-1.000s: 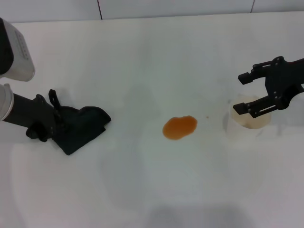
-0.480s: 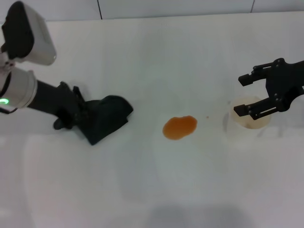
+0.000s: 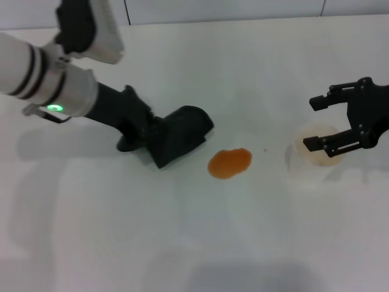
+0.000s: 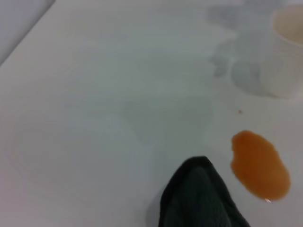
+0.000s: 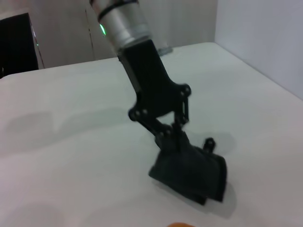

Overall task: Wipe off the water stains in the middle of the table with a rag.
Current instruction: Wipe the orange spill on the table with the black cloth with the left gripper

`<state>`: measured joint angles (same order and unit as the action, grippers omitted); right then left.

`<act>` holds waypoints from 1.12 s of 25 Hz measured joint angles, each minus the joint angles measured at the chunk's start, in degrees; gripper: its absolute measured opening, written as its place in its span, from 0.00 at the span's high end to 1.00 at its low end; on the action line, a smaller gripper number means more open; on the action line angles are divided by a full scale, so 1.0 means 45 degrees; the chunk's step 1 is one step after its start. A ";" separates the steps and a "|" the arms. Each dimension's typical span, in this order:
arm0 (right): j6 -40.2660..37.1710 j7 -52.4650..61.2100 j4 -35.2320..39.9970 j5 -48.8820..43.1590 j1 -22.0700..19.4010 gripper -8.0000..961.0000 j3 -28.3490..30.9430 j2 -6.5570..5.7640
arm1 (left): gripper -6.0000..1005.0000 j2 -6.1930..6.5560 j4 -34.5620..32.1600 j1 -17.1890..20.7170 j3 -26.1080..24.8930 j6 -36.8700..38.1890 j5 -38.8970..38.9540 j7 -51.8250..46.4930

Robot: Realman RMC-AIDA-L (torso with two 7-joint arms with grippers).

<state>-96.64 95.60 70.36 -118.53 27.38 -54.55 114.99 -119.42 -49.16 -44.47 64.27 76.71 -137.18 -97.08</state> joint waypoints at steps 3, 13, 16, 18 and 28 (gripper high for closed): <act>-0.0028 -0.0088 0.0038 0.0108 -0.0150 0.14 -0.0063 0.0030 | 0.91 -0.0019 0.0854 -0.0328 0.0994 -0.1022 0.0634 -0.0013; -0.0107 -0.0525 -0.0068 0.0385 -0.0430 0.14 -0.0090 0.0052 | 0.91 -0.0057 0.3600 -0.1626 0.4849 -0.3625 0.3597 0.0218; -0.0123 -0.0557 -0.0086 0.0395 -0.0434 0.14 -0.0106 0.0052 | 0.91 -0.0083 0.3939 -0.1769 0.5959 -0.3654 0.4660 0.0382; -0.0125 -0.0561 -0.0096 0.0398 -0.0462 0.14 -0.0106 0.0051 | 0.91 -0.0092 0.3730 -0.1718 0.6755 -0.3436 0.5282 0.0319; -0.0325 -0.0563 -0.0046 0.0541 -0.0582 0.14 -0.0056 0.0048 | 0.91 -0.0037 0.1826 -0.0692 0.8172 -0.2397 0.5366 -0.0724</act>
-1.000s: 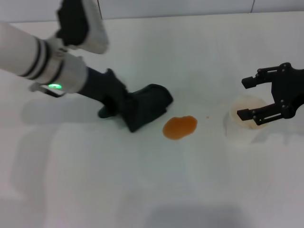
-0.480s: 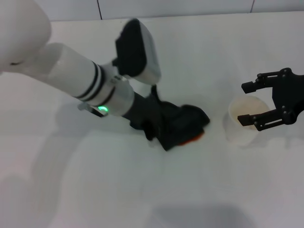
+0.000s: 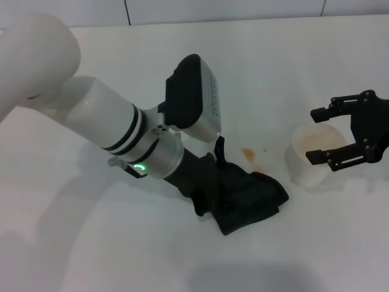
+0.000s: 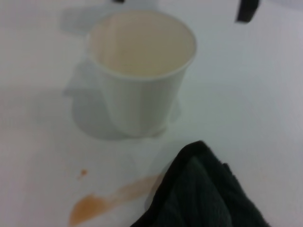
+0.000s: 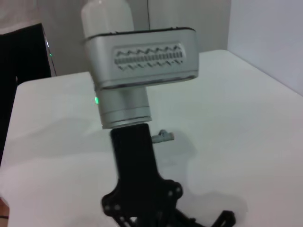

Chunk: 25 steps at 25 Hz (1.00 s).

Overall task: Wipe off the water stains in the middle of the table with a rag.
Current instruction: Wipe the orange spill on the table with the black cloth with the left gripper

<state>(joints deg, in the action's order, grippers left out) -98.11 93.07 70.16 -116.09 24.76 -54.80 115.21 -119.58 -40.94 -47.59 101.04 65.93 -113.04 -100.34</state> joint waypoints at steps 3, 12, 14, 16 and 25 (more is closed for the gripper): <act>-0.0048 -0.0027 -0.0026 0.0145 -0.0043 0.14 -0.0024 0.0004 | 0.92 0.0014 0.0170 0.0054 -0.0540 -0.0418 -0.0406 -0.0155; -0.0019 -0.0135 -0.0166 0.0317 -0.0171 0.14 -0.0282 0.0023 | 0.92 0.0072 0.1670 -0.0636 -0.4167 -0.1900 -0.1585 -0.0412; -0.0007 -0.0161 -0.0199 0.0345 -0.0171 0.14 -0.0349 0.0024 | 0.92 0.0084 0.1988 -0.0933 -0.4607 -0.2148 -0.1583 -0.0416; 0.0008 -0.0176 -0.0217 0.0349 -0.0170 0.14 -0.0409 0.0024 | 0.92 0.0081 0.2158 -0.1156 -0.4715 -0.2369 -0.1584 -0.0457; 0.0046 -0.0233 -0.0239 0.0371 -0.0174 0.14 -0.0517 0.0024 | 0.92 -0.0047 0.2898 -0.2027 -0.3563 -0.2521 -0.1332 -0.0585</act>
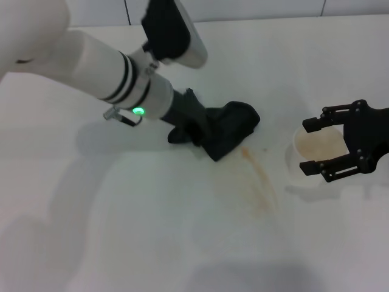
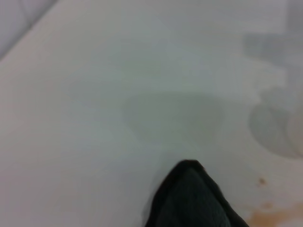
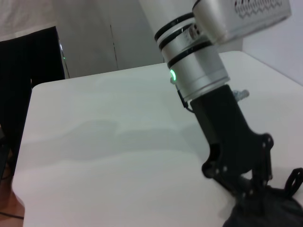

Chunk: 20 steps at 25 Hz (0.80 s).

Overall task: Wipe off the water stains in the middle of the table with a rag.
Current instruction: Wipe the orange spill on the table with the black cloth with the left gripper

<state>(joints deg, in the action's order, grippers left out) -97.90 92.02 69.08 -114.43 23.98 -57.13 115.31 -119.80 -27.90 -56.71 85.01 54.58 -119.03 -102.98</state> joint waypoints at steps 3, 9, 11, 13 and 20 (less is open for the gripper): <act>0.0000 -0.0050 -0.0001 0.0000 0.0001 0.14 -0.0001 0.0000 | 0.92 -0.0048 0.0239 -0.0193 0.1187 0.0056 0.0533 -0.0014; 0.0101 -0.0080 -0.0010 0.0000 0.0089 0.14 0.0004 0.0000 | 0.92 -0.0033 0.0135 -0.0305 0.2218 0.0930 0.1095 0.0127; 0.0136 -0.0080 -0.0020 0.0000 0.0103 0.14 0.0002 0.0000 | 0.92 -0.0033 0.0130 -0.0322 0.2221 0.1330 0.1095 0.0328; 0.0150 -0.0080 -0.0020 -0.0001 0.0116 0.14 0.0000 0.0000 | 0.92 -0.0027 0.0028 -0.0296 0.2225 0.1776 0.1060 0.0539; 0.0157 -0.0080 -0.0020 0.0046 0.0140 0.14 0.0003 -0.0001 | 0.92 -0.0017 -0.1821 0.0755 0.2405 0.4084 0.0972 0.1689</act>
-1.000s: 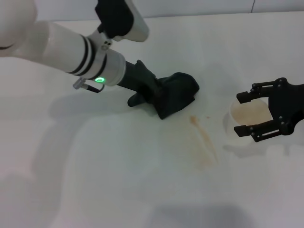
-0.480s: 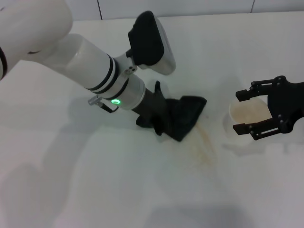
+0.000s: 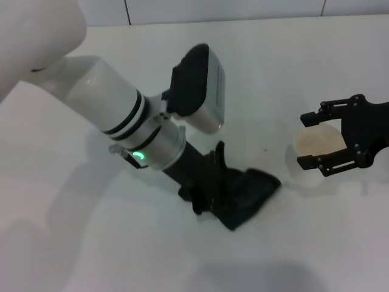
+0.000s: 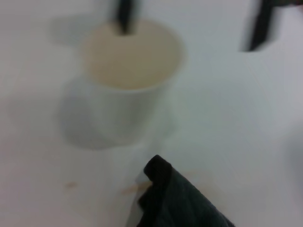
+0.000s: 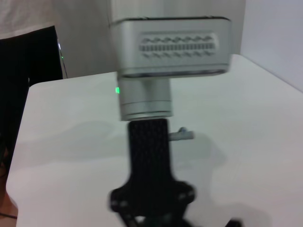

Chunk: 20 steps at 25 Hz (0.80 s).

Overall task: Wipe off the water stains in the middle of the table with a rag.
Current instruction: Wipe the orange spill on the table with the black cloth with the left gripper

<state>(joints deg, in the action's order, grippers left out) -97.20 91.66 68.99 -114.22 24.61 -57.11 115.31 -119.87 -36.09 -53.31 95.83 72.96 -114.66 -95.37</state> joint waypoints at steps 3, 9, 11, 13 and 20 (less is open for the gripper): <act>0.0000 0.0006 0.0002 0.0080 0.0001 0.14 -0.0003 0.0000 | 0.92 -0.0011 -0.0674 0.0358 0.0541 0.0402 0.0153 0.0089; -0.0002 0.0018 0.0014 0.0106 0.0001 0.14 -0.0017 0.0001 | 0.92 -0.0048 -0.1139 0.0739 0.1131 -0.0704 0.0277 -0.0218; -0.0002 0.0013 0.0003 0.0109 0.0000 0.14 -0.0043 0.0009 | 0.92 -0.0026 -0.0815 0.0608 0.1109 -0.1458 0.0267 -0.0604; -0.0002 0.0011 -0.0044 0.0122 0.0000 0.14 -0.0086 0.0012 | 0.92 0.0015 -0.0387 0.0384 0.1046 -0.2036 0.0254 -0.0967; 0.0068 0.0004 -0.0125 0.0207 0.0000 0.14 -0.0214 0.0021 | 0.92 0.0089 0.0808 -0.0169 -0.0334 -0.3559 -0.0178 -0.2082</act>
<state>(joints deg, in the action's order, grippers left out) -96.89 91.68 68.42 -113.29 24.61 -58.07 115.40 -119.47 -32.46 -54.07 94.33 56.95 -115.46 -104.75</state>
